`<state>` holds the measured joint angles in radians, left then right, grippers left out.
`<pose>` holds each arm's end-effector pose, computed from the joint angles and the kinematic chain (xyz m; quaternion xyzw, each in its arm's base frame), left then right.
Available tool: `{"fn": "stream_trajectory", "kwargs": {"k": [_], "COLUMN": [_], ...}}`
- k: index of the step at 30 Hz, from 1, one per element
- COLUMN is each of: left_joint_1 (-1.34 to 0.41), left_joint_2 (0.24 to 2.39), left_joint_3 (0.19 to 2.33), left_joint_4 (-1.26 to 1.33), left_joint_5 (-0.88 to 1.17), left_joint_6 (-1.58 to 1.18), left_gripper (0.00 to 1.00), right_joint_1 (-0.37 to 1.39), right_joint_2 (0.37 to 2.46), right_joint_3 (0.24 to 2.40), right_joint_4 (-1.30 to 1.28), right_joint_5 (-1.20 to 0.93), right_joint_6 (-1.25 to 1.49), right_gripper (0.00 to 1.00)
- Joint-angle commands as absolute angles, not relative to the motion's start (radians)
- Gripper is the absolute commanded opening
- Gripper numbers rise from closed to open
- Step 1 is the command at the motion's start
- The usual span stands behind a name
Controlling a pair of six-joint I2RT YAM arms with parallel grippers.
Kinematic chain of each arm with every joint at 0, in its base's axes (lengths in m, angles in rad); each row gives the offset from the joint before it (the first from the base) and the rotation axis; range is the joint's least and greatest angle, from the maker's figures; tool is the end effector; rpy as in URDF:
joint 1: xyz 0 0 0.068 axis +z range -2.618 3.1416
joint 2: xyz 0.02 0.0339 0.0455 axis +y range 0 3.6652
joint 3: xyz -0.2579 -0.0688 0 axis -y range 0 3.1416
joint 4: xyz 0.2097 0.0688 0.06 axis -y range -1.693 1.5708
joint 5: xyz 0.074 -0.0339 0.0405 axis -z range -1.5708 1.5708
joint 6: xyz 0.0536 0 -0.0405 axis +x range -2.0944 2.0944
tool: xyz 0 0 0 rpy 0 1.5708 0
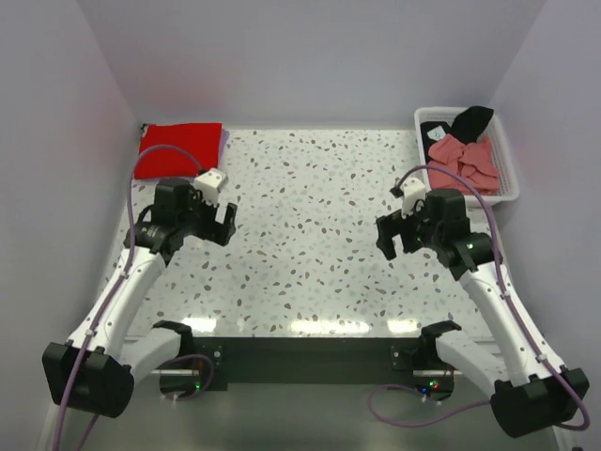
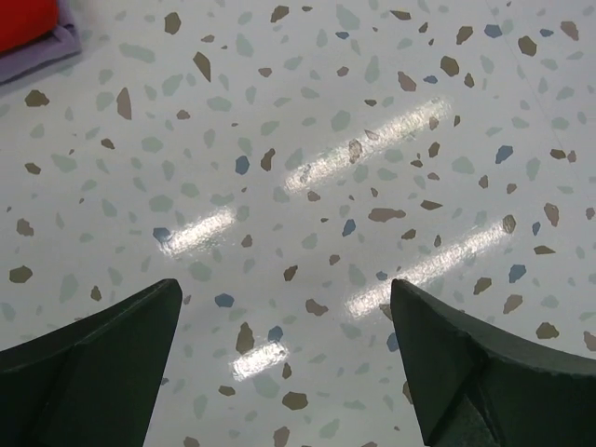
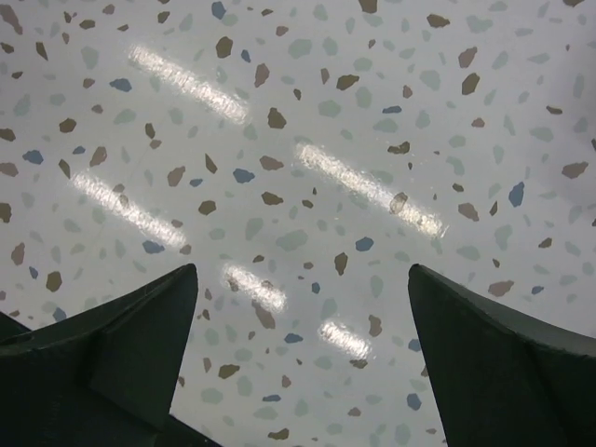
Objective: Fold and stack the t-shirts
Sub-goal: Grab the tshirt from the pile
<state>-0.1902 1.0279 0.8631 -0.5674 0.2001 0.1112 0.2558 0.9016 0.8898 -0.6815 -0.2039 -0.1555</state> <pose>0.1920 -0.0478 0.2745 0.1766 0.8924 -0.1072 0.4012 0.1595 0.0529 0.2925 -0.2262 0.8728 0.1132 0.4174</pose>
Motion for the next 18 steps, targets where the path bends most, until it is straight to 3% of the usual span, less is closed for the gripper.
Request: {"fn": "stream_trajectory", "kwargs": {"k": [1, 8, 14, 18], "left_joint_1": [-0.184, -0.183, -0.183, -0.169], "left_joint_2": [1.035, 1.178, 1.259, 1.296], "left_joint_3": [0.965, 1.222, 1.292, 1.270], "left_joint_4": [-0.545, -0.584, -0.514, -0.428], "left_joint_5": [0.184, 0.274, 0.298, 0.268], "left_joint_6": [0.083, 0.104, 0.080, 0.026], "left_gripper": [1.00, 1.00, 1.00, 1.00], "right_joint_1": [0.250, 0.227, 0.023, -0.139], "right_joint_2": [0.964, 1.230, 1.460, 1.719], "right_joint_3": [1.003, 1.333, 1.587, 1.793], "right_joint_4": [-0.675, -0.676, -0.634, -0.650], "right_joint_5": [-0.202, -0.190, -0.268, -0.313], "right_joint_6": [-0.106, -0.143, -0.127, -0.112], "right_gripper": [0.99, 0.99, 0.99, 0.99]}}
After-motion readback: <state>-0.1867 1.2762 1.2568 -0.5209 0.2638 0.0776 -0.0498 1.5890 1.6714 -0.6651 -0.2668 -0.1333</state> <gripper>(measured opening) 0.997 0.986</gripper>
